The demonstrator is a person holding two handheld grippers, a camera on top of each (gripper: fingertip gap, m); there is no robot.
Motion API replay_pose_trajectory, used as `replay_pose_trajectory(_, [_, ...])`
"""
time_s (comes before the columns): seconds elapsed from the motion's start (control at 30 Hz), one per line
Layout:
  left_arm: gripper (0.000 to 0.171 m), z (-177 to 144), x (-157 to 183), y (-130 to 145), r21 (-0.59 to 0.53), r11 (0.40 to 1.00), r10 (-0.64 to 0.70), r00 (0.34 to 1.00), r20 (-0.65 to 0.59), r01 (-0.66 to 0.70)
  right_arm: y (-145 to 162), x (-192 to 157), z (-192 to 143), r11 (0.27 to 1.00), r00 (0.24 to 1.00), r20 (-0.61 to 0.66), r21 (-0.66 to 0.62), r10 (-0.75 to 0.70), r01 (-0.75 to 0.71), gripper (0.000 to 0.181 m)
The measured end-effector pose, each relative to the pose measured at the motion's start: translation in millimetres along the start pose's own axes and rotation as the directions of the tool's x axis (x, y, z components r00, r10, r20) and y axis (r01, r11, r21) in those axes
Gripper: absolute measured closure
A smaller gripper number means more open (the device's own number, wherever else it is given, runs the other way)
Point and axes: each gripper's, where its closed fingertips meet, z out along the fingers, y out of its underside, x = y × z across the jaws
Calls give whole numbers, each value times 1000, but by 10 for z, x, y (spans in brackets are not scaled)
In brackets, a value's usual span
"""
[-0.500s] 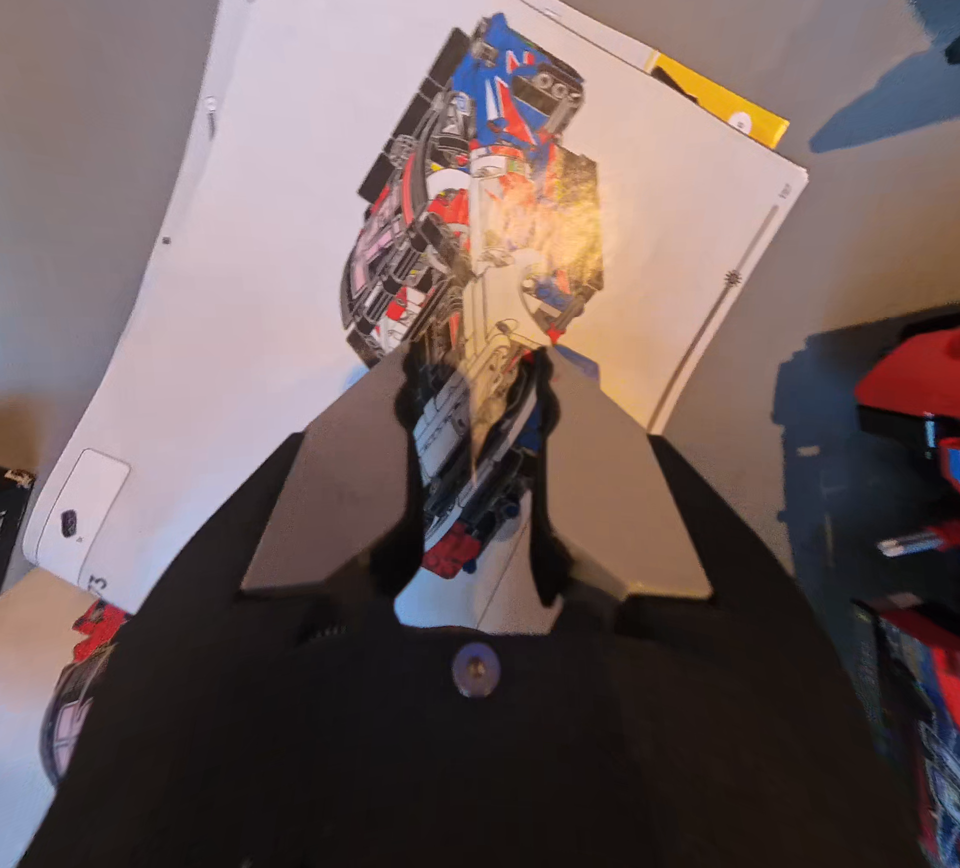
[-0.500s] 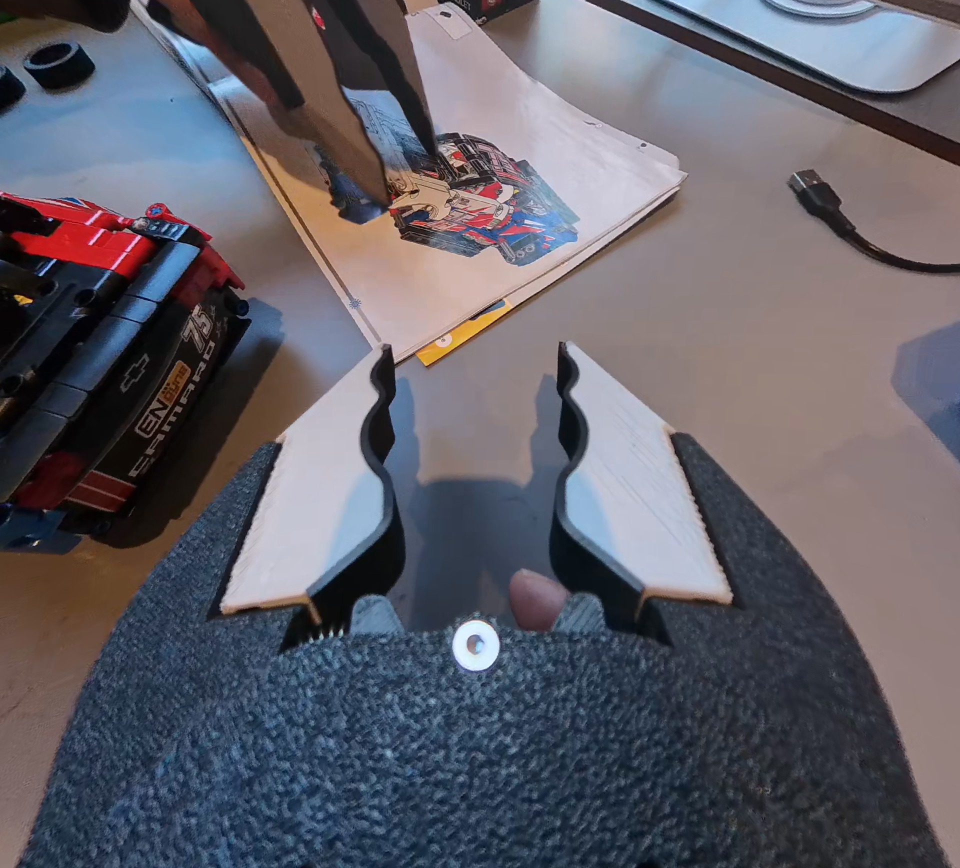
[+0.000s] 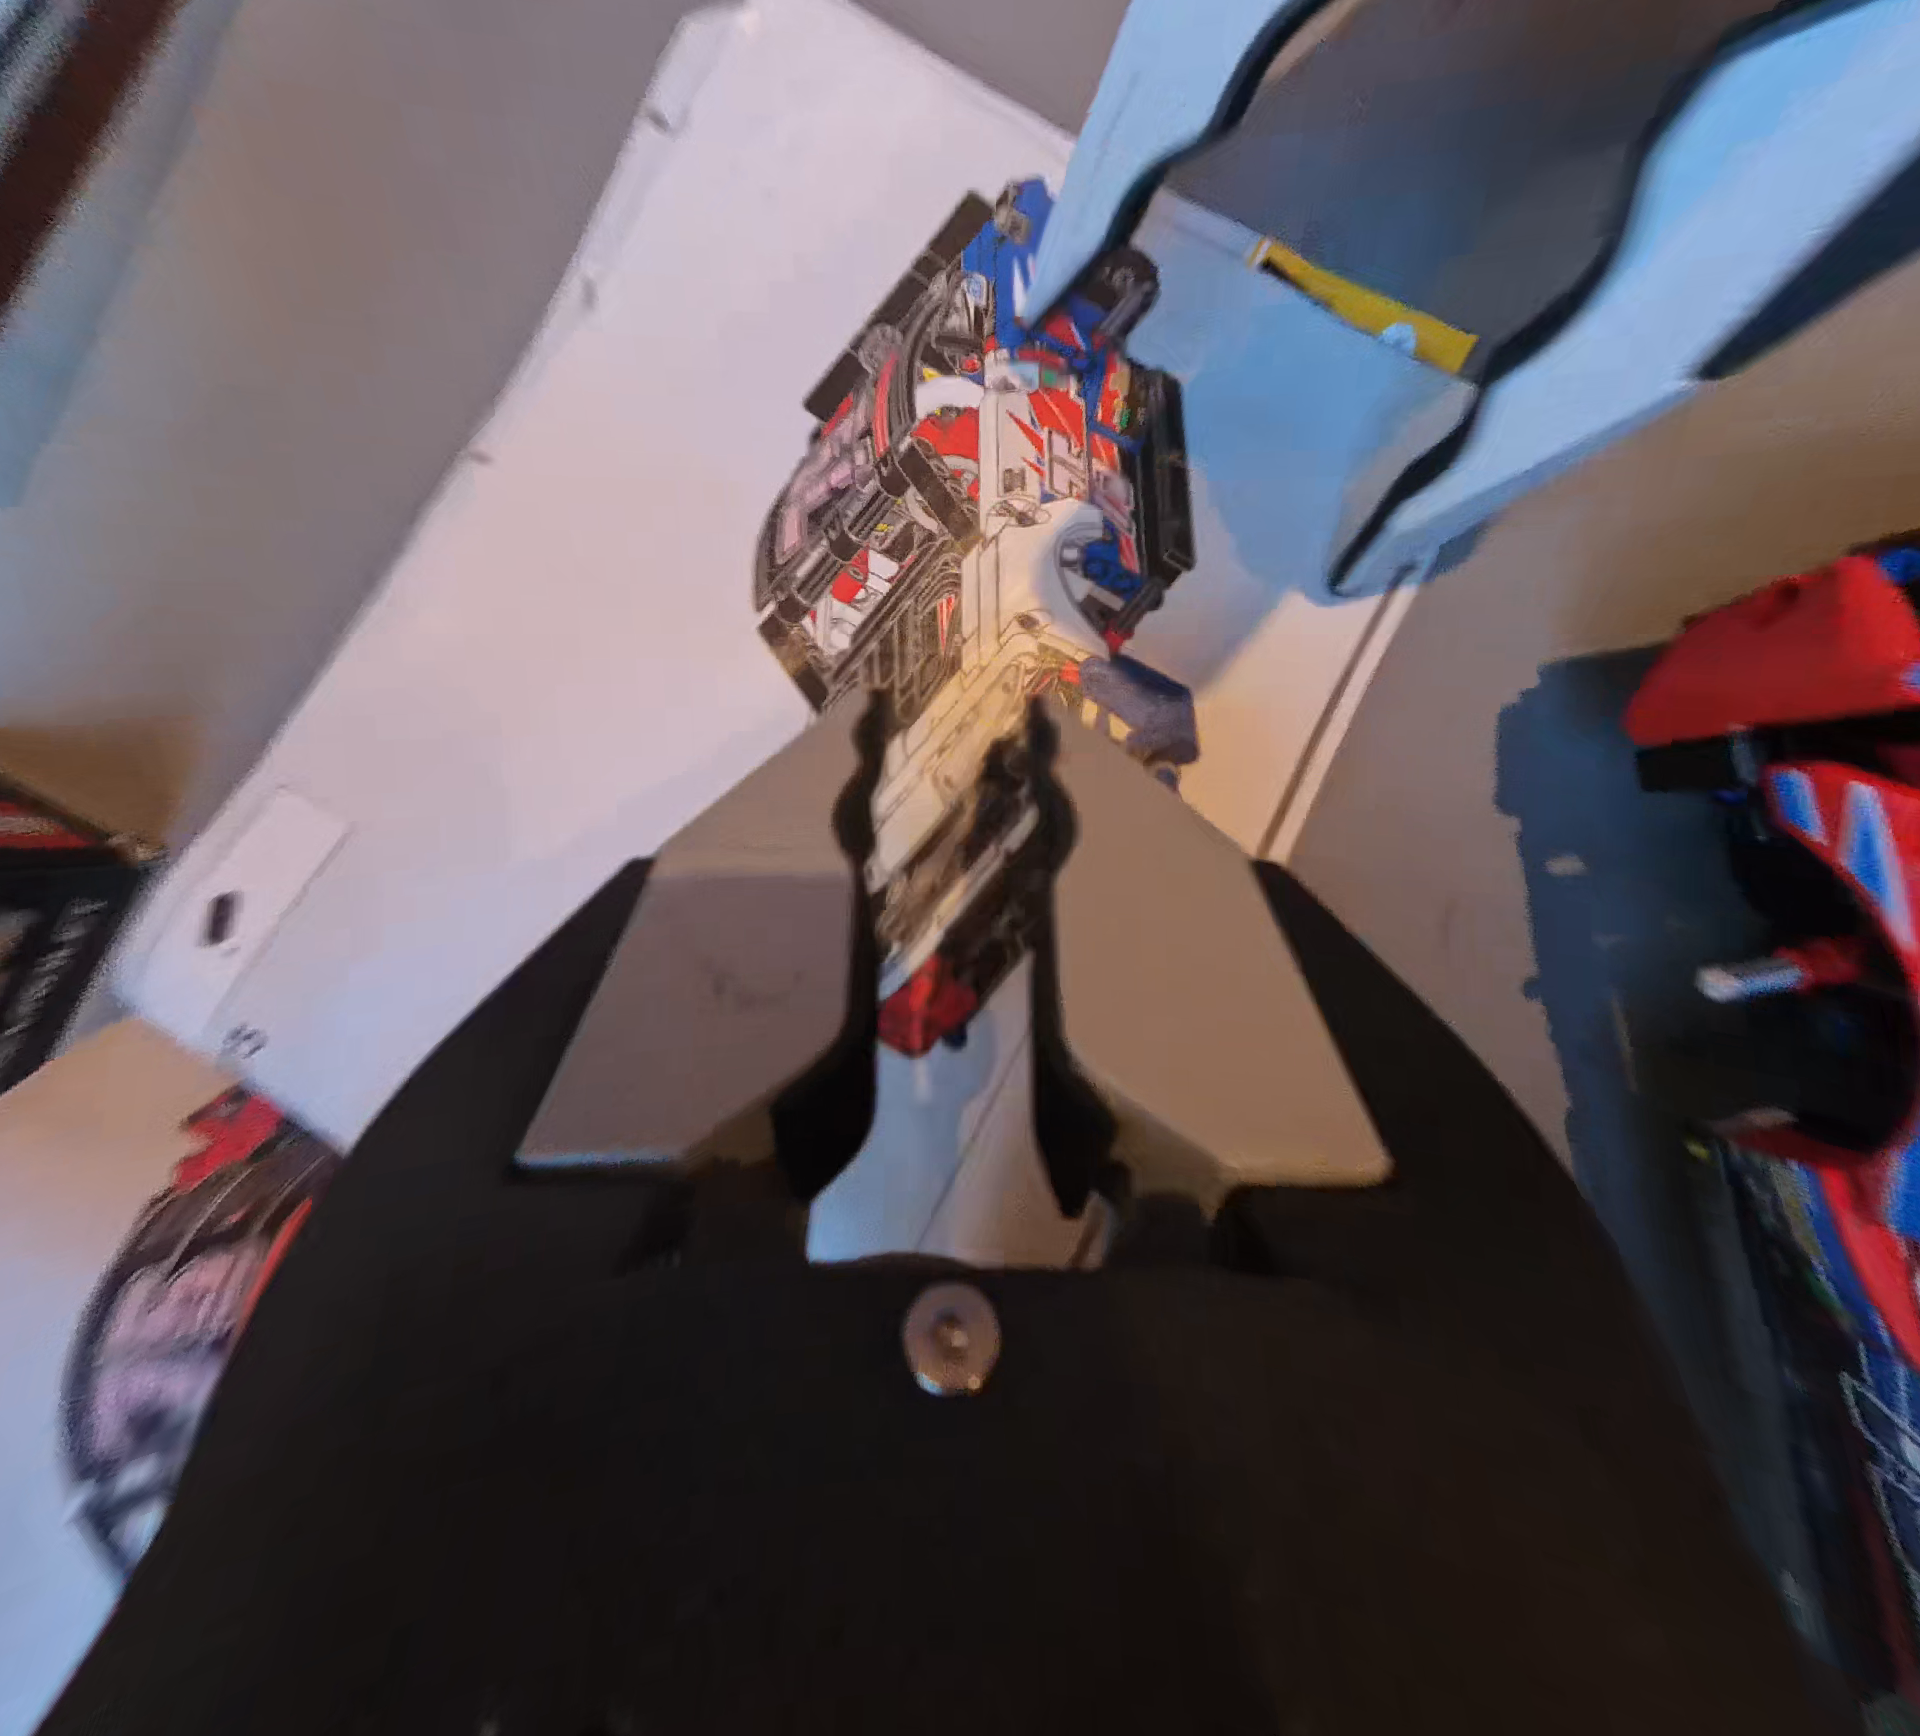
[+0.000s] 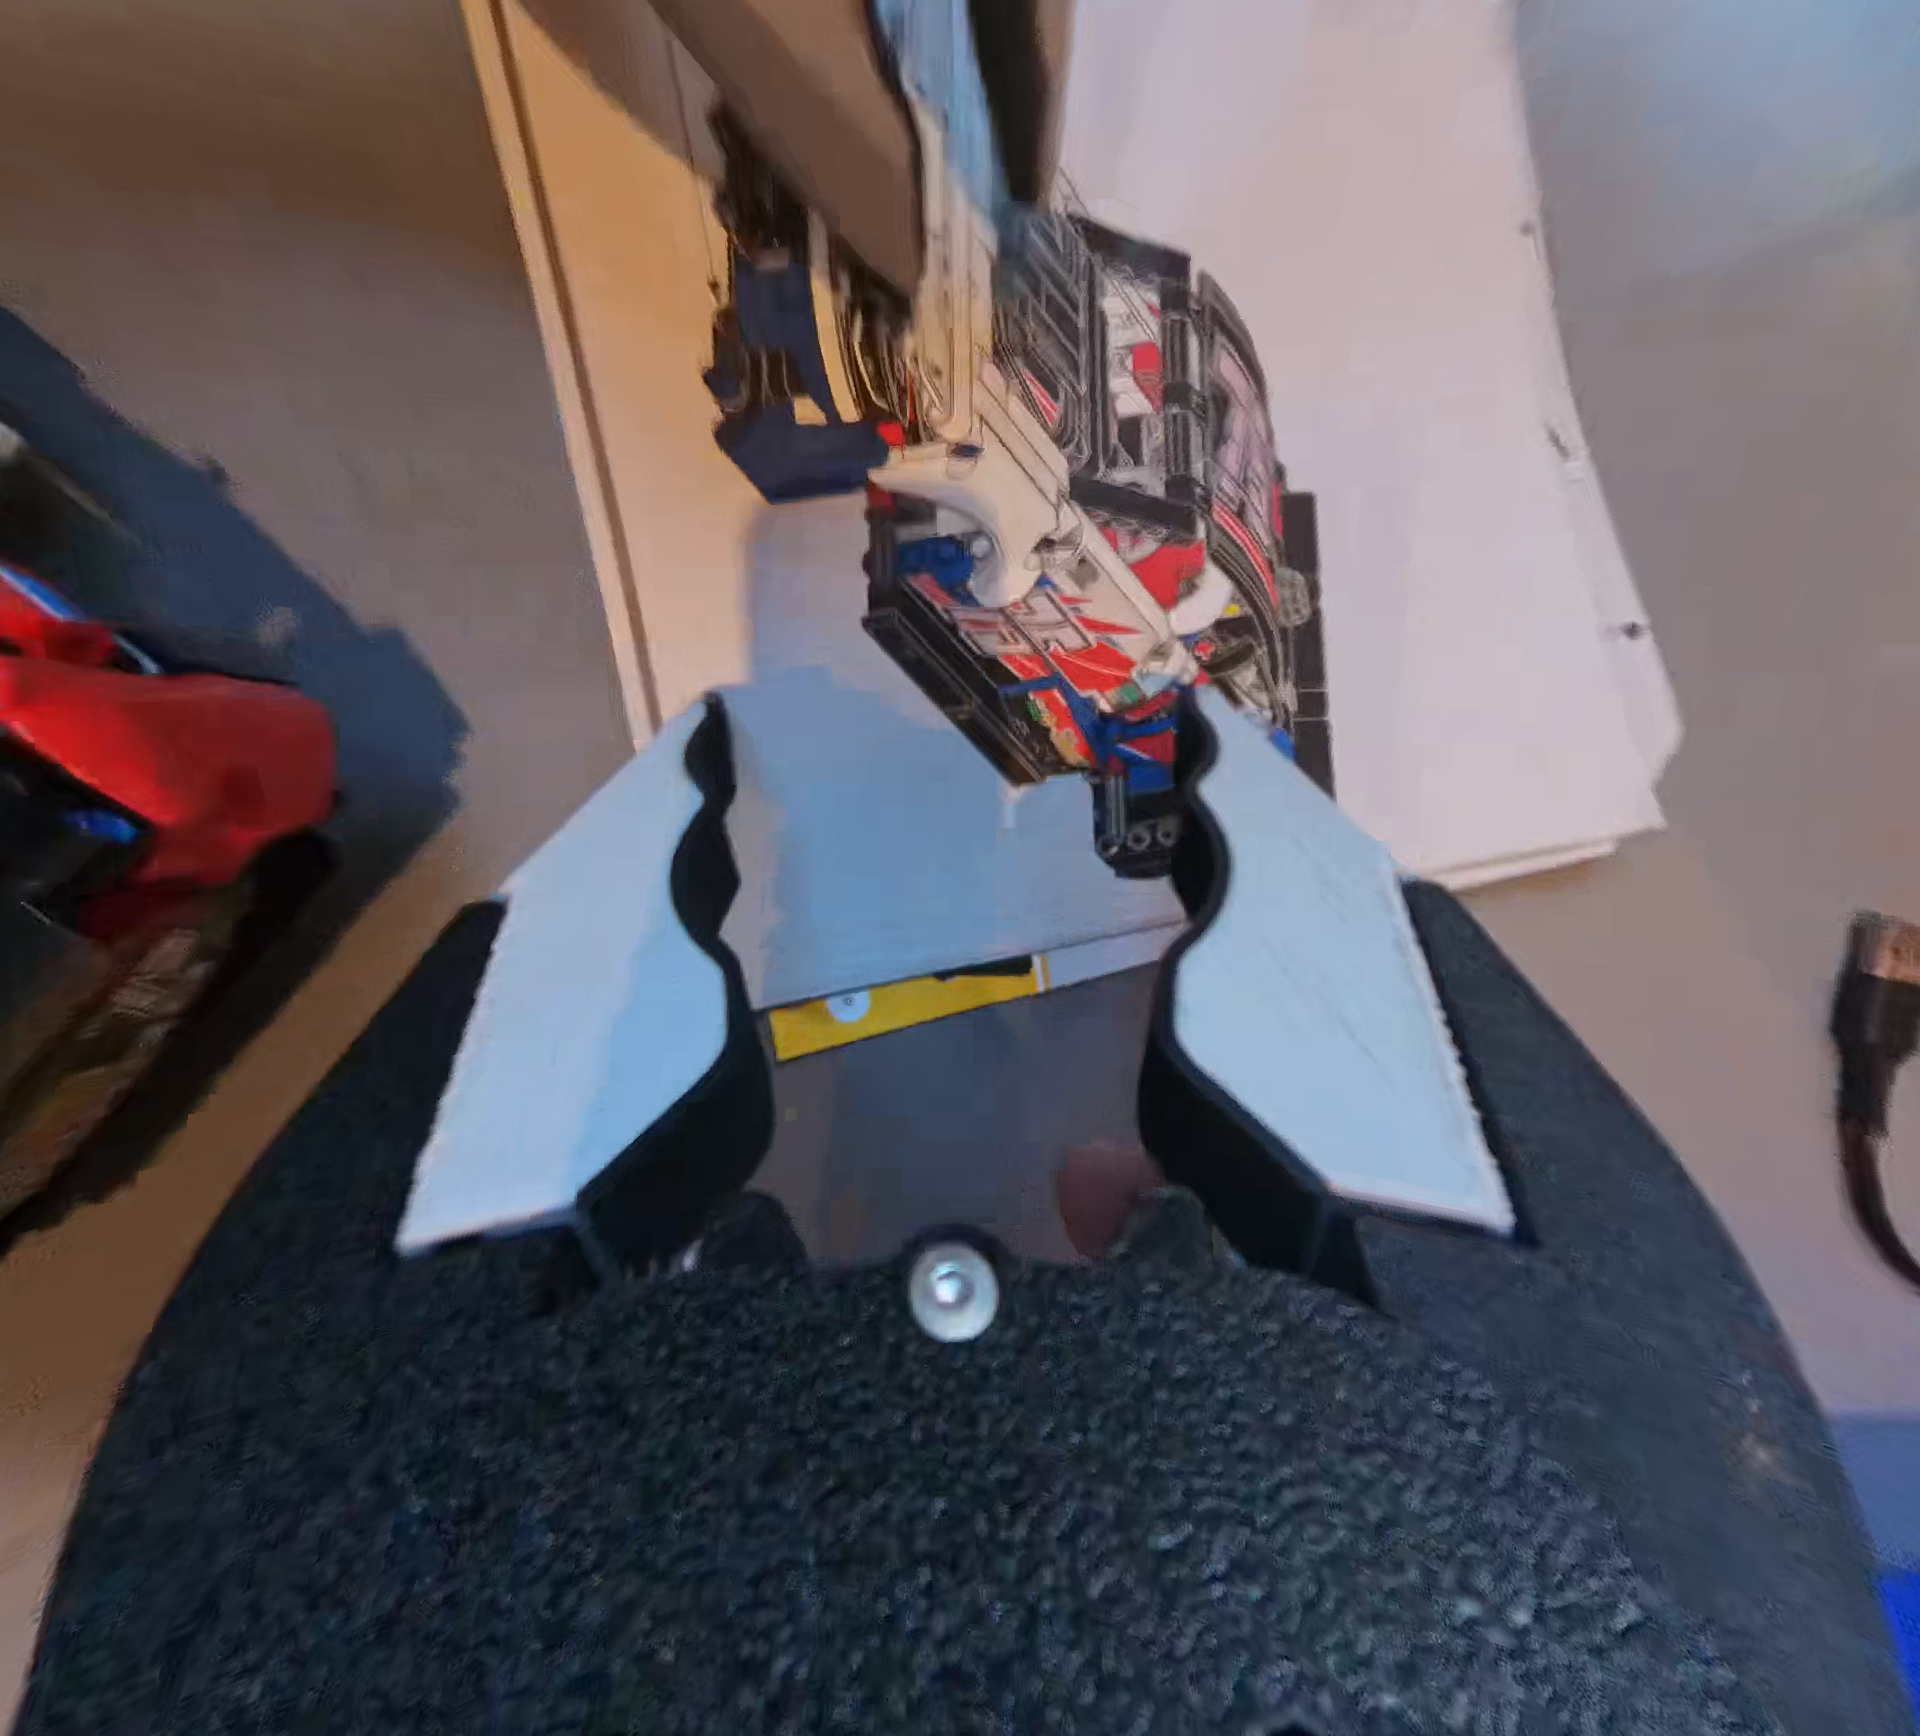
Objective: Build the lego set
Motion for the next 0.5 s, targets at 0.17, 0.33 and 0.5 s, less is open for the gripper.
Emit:
replay_pose_trajectory(0.17, [72,-563,-54,73,-11,999,-47,999,9,47,21,28,81,996,992,126,-95,14,-2,104])
replay_pose_trajectory(0.33, [75,-623,-79,363,-75,997,24,998,63,-19,-87,-81,115,998,991,132,-55,-27,34,167])
replay_pose_trajectory(0.5, [77,-439,31,411,-90,990,115,988,99,-106,-140,-74,128,985,990,64,-115,-124,131,175])
